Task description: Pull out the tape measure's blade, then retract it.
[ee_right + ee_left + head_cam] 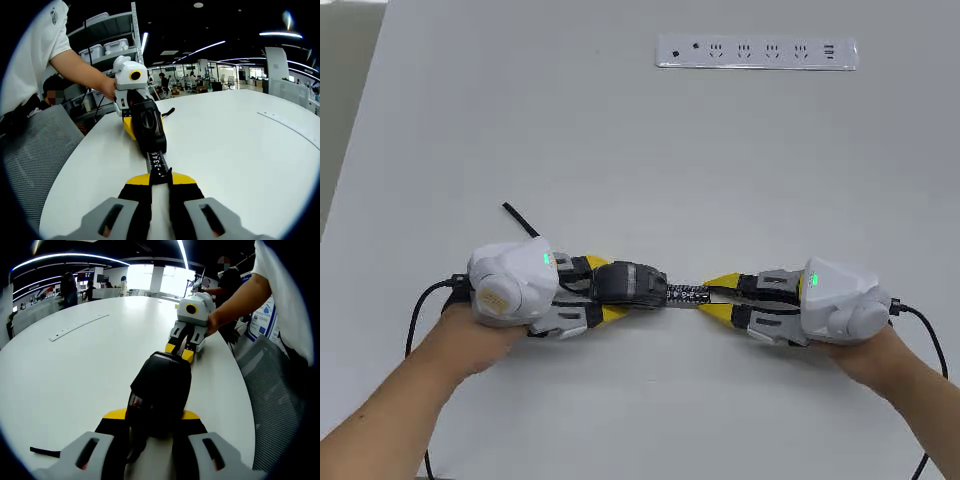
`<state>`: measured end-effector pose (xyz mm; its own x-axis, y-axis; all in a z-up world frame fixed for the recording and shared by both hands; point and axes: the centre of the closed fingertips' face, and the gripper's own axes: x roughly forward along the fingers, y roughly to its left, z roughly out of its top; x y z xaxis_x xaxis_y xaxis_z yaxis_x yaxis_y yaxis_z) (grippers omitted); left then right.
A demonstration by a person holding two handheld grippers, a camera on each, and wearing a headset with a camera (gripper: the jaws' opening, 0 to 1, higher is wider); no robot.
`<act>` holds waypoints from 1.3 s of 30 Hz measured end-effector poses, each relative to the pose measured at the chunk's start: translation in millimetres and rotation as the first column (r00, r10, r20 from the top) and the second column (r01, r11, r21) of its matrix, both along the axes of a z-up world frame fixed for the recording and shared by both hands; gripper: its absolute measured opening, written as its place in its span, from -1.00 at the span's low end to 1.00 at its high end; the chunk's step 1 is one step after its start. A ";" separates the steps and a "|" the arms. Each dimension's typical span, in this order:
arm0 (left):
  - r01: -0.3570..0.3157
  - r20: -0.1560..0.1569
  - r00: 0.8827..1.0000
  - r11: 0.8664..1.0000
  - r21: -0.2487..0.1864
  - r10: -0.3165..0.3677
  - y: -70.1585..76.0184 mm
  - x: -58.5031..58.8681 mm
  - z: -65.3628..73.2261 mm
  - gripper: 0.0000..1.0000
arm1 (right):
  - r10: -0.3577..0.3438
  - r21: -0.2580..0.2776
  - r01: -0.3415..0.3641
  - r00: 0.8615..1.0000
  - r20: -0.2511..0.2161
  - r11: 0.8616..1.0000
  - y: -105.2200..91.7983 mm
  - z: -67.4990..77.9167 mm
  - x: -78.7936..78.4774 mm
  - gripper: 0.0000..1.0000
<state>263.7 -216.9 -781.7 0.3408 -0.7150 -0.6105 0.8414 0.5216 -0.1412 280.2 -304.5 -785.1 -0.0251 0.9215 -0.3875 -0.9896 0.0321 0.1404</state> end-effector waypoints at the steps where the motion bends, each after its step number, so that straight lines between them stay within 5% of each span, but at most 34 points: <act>1: 0.000 0.000 1.000 1.000 0.000 0.000 0.1 0.0 0.0 -0.42 | -0.002 0.000 0.002 1.000 -0.004 1.000 -0.3 0.0 0.0 -0.79; 39: 0.001 -0.004 1.000 1.000 0.008 -0.001 0.1 0.0 -0.7 -0.43 | -0.069 0.003 0.069 0.997 -0.038 0.998 -33.5 0.6 2.8 -0.81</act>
<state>263.7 -216.8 -782.4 0.3381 -0.7101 -0.6176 0.8412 0.5223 -0.1400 283.0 -338.0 -784.5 0.0238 0.9234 -0.3831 -0.9790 0.0992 0.1782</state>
